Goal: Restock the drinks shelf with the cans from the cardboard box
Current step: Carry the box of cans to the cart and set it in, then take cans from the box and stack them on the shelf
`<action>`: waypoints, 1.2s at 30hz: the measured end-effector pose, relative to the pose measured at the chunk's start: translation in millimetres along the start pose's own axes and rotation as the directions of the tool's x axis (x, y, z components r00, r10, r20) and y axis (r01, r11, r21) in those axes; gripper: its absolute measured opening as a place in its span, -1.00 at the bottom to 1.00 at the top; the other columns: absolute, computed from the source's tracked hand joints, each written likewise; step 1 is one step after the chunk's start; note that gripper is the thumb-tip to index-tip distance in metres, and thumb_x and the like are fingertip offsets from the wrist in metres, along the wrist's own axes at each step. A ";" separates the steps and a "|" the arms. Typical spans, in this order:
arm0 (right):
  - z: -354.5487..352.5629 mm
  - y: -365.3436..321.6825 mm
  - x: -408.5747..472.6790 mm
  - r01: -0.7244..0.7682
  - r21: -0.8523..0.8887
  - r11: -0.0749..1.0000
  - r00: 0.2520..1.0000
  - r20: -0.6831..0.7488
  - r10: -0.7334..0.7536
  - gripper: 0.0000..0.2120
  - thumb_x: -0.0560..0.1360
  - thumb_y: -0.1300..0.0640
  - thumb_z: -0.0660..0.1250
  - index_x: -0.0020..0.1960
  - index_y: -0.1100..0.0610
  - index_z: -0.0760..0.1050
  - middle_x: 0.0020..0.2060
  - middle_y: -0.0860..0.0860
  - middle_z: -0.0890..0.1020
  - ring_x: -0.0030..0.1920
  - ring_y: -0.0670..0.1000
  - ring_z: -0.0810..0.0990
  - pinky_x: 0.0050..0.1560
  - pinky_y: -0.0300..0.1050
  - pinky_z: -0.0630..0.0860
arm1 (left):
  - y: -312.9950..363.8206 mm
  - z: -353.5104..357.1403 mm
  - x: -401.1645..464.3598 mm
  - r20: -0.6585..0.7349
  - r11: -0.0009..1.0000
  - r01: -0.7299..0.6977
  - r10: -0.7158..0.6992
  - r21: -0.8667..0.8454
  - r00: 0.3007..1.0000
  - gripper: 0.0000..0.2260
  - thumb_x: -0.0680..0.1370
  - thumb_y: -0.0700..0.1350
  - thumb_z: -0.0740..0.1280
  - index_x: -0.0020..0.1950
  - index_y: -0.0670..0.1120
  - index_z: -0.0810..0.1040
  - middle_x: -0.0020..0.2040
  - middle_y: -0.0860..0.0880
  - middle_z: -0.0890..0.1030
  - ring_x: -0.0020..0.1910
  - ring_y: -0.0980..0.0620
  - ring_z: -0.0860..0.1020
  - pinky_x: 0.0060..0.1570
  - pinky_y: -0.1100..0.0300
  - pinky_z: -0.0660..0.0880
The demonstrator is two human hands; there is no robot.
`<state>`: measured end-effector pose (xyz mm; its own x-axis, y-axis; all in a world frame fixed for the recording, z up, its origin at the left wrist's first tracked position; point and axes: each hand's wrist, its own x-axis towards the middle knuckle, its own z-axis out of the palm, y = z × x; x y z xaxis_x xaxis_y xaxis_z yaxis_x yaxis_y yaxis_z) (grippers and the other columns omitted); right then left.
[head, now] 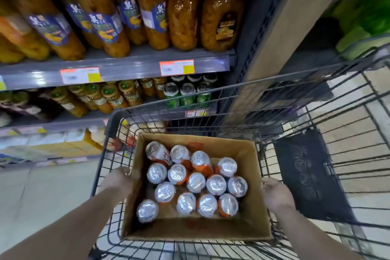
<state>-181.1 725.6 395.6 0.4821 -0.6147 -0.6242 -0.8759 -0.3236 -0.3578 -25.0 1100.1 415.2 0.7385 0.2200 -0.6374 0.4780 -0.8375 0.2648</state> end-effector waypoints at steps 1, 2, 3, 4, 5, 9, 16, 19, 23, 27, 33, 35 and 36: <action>-1.0 -4.1 -0.3 -0.004 -0.018 1.000 1.000 0.020 0.004 -0.72 0.60 0.22 0.22 0.26 0.10 0.57 0.10 0.15 0.66 0.10 0.18 0.61 0.00 -0.17 0.45 | 0.6 -3.3 0.1 0.000 1.000 -0.001 0.001 -0.007 1.000 -0.67 0.53 0.01 0.36 0.25 -0.09 0.54 0.07 -0.21 0.66 0.01 -0.18 0.64 0.01 0.06 0.58; -0.8 -8.4 -1.5 -0.008 -0.027 1.000 0.999 0.036 0.009 -0.70 0.60 0.23 0.21 0.29 0.11 0.55 0.16 0.17 0.63 0.17 0.19 0.59 0.00 -0.17 0.42 | -0.4 -6.4 0.3 0.012 1.000 -0.010 0.010 -0.010 1.000 -0.64 0.53 0.04 0.35 0.27 -0.08 0.53 0.08 -0.20 0.66 0.02 -0.18 0.64 0.01 0.07 0.57; -0.5 -11.9 -2.5 -0.003 -0.038 0.999 0.999 0.051 0.005 -0.68 0.60 0.23 0.20 0.31 0.13 0.54 0.19 0.17 0.62 0.20 0.20 0.57 0.02 -0.15 0.43 | -3.8 -7.0 2.5 0.020 1.000 -0.018 0.018 0.008 1.000 -0.62 0.54 0.05 0.34 0.30 -0.08 0.52 0.09 -0.19 0.66 0.04 -0.19 0.64 0.02 0.08 0.57; -0.7 -15.6 -2.8 0.001 -0.052 0.999 0.998 0.061 0.002 -0.67 0.60 0.24 0.20 0.33 0.13 0.53 0.20 0.17 0.61 0.22 0.20 0.56 0.06 -0.13 0.44 | -7.8 -6.1 5.6 0.023 0.999 -0.026 0.025 0.029 0.999 -0.62 0.54 0.06 0.32 0.31 -0.07 0.52 0.11 -0.18 0.65 0.05 -0.18 0.63 0.01 0.10 0.56; -0.6 -17.5 -2.2 0.007 -0.065 0.998 0.997 0.071 -0.002 -0.66 0.60 0.25 0.19 0.34 0.13 0.51 0.22 0.18 0.60 0.23 0.21 0.55 0.10 -0.11 0.45 | -9.9 -4.2 5.5 0.018 0.998 -0.028 0.027 0.052 0.999 -0.64 0.55 0.06 0.31 0.30 -0.06 0.52 0.11 -0.16 0.65 0.05 -0.17 0.62 -0.01 0.12 0.53; 5.8 -22.0 -6.5 0.013 -0.160 0.987 0.994 0.105 0.004 -0.67 0.57 0.21 0.22 0.31 0.10 0.55 0.17 0.15 0.63 0.18 0.19 0.58 0.18 -0.05 0.49 | -16.8 2.2 1.9 -0.004 0.985 -0.078 0.080 0.154 0.997 -0.82 0.55 0.04 0.22 0.01 0.03 0.57 -0.10 -0.02 0.62 -0.14 -0.08 0.55 -0.14 0.14 0.47; 11.4 -26.9 -12.6 0.016 -0.179 0.984 0.998 0.068 -0.004 -0.68 0.55 0.18 0.23 0.27 0.08 0.56 0.10 0.12 0.67 0.08 0.18 0.62 0.11 -0.05 0.53 | -13.7 16.6 -2.7 -0.142 0.983 -0.149 0.163 0.103 0.976 -0.80 0.53 -0.07 0.25 0.13 -0.02 0.53 0.02 -0.07 0.60 -0.07 -0.07 0.53 -0.04 0.04 0.51; 28.1 -36.7 -19.2 0.079 -0.222 0.972 0.995 -0.050 -0.092 -0.59 0.50 0.15 0.30 0.35 0.07 0.47 0.20 0.15 0.57 0.18 0.20 0.54 0.20 0.01 0.49 | -10.7 40.2 -11.9 -0.267 0.863 -0.395 0.480 0.315 0.836 -0.43 0.47 -0.09 0.38 0.47 -0.03 0.33 0.41 -0.14 0.40 0.35 -0.16 0.36 0.37 -0.03 0.30; 77.0 -66.5 -39.0 0.383 -0.207 0.900 0.911 -0.080 -0.405 -0.48 0.51 0.07 0.38 0.44 -0.03 0.35 0.30 -0.02 0.48 0.31 0.03 0.41 0.31 -0.06 0.38 | -5.5 63.8 -9.2 -0.155 0.809 -0.520 0.571 0.273 0.806 -0.32 0.52 -0.10 0.37 0.57 0.07 0.12 0.55 -0.02 0.17 0.50 -0.04 0.14 0.49 0.07 0.11; 126.5 -96.8 -37.9 0.560 -0.182 0.809 0.829 0.104 -0.550 -0.43 0.53 0.00 0.35 0.49 -0.06 0.25 0.37 -0.09 0.42 0.39 -0.03 0.32 0.38 -0.14 0.29 | -3.7 78.5 2.4 -0.065 0.900 -0.403 0.418 0.167 0.906 -0.19 0.52 -0.23 0.37 0.59 0.14 -0.05 0.59 0.02 0.01 0.55 -0.02 0.01 0.50 0.06 0.07; 176.5 -141.2 -21.5 0.658 -0.142 0.740 0.750 0.218 -0.625 -0.28 0.49 -0.08 0.37 0.54 -0.14 0.09 0.45 -0.12 0.31 0.46 0.00 0.19 0.50 -0.06 0.15 | -14.0 88.3 31.4 0.067 0.960 -0.280 0.278 0.014 0.958 -0.18 0.48 -0.24 0.37 0.59 0.10 -0.03 0.55 -0.06 0.17 0.50 -0.07 0.23 0.48 0.08 0.18; 187.7 -153.2 -15.1 0.683 -0.228 0.694 0.730 0.199 -0.654 -0.24 0.47 -0.11 0.37 0.55 -0.12 0.07 0.43 -0.11 0.33 0.44 0.02 0.20 0.48 -0.04 0.11 | -19.3 90.7 38.9 0.051 0.957 -0.285 0.287 -0.046 0.957 -0.14 0.47 -0.22 0.39 0.59 0.09 -0.06 0.54 -0.03 0.22 0.47 -0.04 0.29 0.46 0.11 0.21; 193.0 -158.4 -12.6 0.693 -0.276 0.666 0.719 0.194 -0.667 -0.22 0.46 -0.11 0.38 0.56 -0.12 0.05 0.42 -0.10 0.34 0.42 0.03 0.22 0.47 -0.03 0.10 | -21.5 92.4 41.1 0.038 0.955 -0.291 0.294 -0.060 0.955 -0.13 0.46 -0.21 0.40 0.59 0.11 -0.07 0.54 0.00 0.23 0.47 -0.02 0.29 0.46 0.13 0.21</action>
<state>-45.0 923.4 326.1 0.9347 -0.0866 -0.3447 -0.2547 -0.8398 -0.4794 -48.8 1080.9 316.5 0.8276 -0.0551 -0.5587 0.2699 -0.8335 0.4820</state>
